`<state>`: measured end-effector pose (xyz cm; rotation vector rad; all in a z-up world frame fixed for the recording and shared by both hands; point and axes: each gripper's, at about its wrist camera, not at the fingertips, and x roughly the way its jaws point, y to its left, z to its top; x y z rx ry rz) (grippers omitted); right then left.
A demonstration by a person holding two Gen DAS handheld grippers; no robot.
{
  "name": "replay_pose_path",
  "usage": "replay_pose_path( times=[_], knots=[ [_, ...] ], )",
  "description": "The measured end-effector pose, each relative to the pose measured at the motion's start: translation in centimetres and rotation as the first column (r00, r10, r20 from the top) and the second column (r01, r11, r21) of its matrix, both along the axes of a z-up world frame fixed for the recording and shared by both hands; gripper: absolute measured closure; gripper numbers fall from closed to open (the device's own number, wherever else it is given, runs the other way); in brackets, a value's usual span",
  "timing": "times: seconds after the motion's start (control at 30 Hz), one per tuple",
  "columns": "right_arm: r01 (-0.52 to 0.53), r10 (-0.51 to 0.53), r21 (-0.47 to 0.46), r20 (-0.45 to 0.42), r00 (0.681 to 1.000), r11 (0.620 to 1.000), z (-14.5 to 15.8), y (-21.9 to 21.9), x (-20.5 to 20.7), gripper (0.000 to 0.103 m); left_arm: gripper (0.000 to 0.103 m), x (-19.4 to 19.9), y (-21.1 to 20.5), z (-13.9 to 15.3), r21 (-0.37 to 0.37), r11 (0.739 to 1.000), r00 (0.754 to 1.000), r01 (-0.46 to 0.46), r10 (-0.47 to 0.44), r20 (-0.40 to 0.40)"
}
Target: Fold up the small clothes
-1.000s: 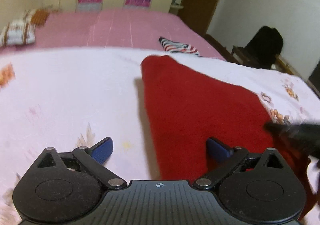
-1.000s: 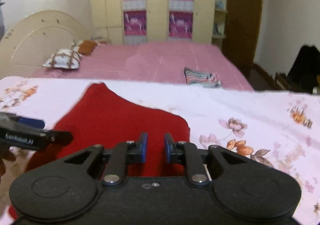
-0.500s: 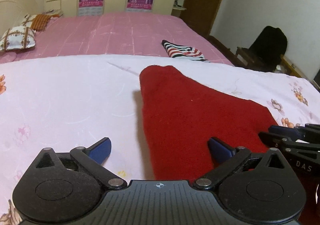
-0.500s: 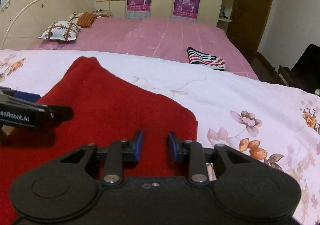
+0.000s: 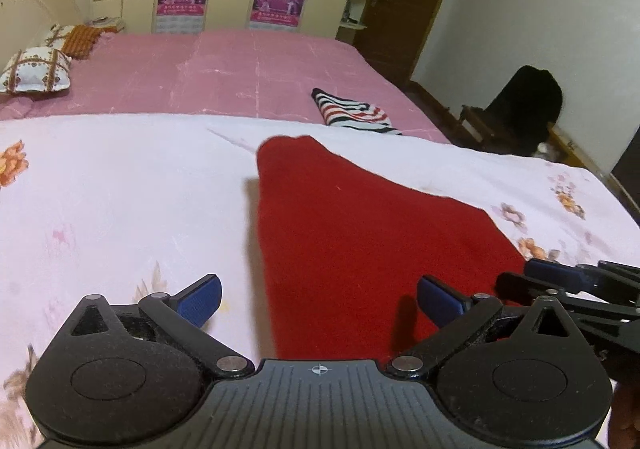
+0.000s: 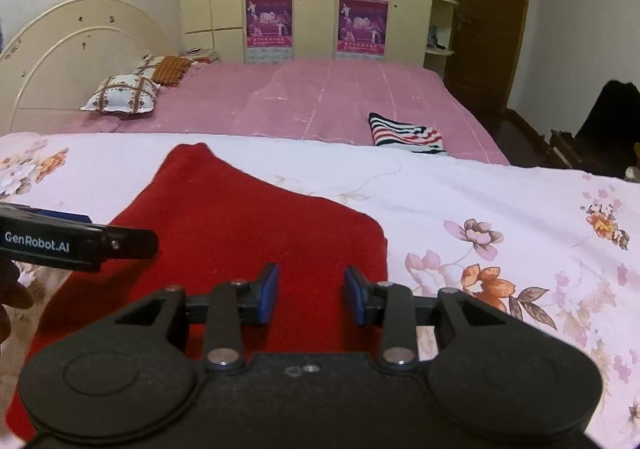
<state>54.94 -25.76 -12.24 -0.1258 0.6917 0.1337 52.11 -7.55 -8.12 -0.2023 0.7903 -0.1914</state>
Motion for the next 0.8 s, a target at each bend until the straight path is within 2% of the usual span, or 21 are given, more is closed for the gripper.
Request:
replay_pose_path(
  times=[0.1,0.17,0.23,0.33,0.37,0.43,0.47,0.53,0.57,0.63,0.67,0.73,0.8],
  knots=[
    [-0.011,0.011,-0.024,0.006,1.000,1.000,-0.5,0.1,-1.1,0.062,0.000,-1.2,-0.4,-0.9,-0.004,1.000,1.000,0.014,-0.014,-0.017],
    [-0.023,0.022,-0.043,-0.011,1.000,0.999,-1.6,0.1,-1.5,0.062,0.000,-2.1,-1.0,-2.3,0.023,0.999,0.999,0.040,-0.039,-0.035],
    [-0.022,0.021,-0.027,-0.017,1.000,0.999,-2.3,-0.3,-1.5,0.061,0.000,-2.4,-0.1,-2.7,-0.028,0.999,0.999,0.026,-0.027,-0.039],
    [0.004,-0.004,0.004,-0.033,0.999,1.000,-0.4,-0.9,-1.5,0.059,0.000,-2.5,1.4,-1.9,-0.072,0.997,0.999,0.015,-0.019,-0.050],
    [0.015,-0.015,0.029,0.000,1.000,0.999,0.5,-1.6,-2.1,0.055,0.000,-2.8,2.1,-1.5,-0.085,0.996,0.999,0.031,-0.034,-0.041],
    [0.021,-0.023,0.124,0.016,1.000,0.992,1.5,-4.0,-2.9,0.032,0.000,-3.0,3.6,-1.6,-0.137,0.989,0.996,0.056,-0.064,-0.056],
    [0.036,-0.032,0.197,-0.021,0.999,0.980,1.4,-5.7,-2.8,0.032,0.000,-3.0,4.4,-1.7,-0.179,0.982,0.994,0.067,-0.081,-0.069],
    [0.081,-0.042,0.342,-0.118,0.992,0.936,0.6,-8.8,-2.3,0.036,0.000,-2.7,5.7,-2.2,-0.274,0.958,0.988,0.089,-0.119,-0.095],
    [0.108,-0.035,0.436,-0.174,0.984,0.893,-0.3,-10.5,-1.9,0.036,0.000,-2.4,6.1,-2.5,-0.336,0.936,0.984,0.102,-0.145,-0.106],
    [0.145,0.014,0.583,-0.258,0.966,0.799,-2.1,-12.7,-1.1,0.036,0.001,-1.8,6.5,-3.1,-0.414,0.903,0.971,0.114,-0.189,-0.144],
    [0.175,0.024,0.630,-0.294,0.955,0.757,-3.1,-13.7,-0.8,0.036,0.004,-1.6,6.4,-3.4,-0.439,0.890,0.965,0.126,-0.213,-0.154],
    [0.198,0.047,0.670,-0.329,0.943,0.715,-4.7,-14.5,-0.5,0.036,0.026,-1.0,5.9,-3.9,-0.448,0.882,0.953,0.146,-0.247,-0.175],
    [0.203,0.097,0.722,-0.350,0.932,0.662,-6.2,-15.1,-0.1,0.036,0.027,-0.5,5.3,-4.5,-0.432,0.889,0.948,0.151,-0.255,-0.192]
  ],
)
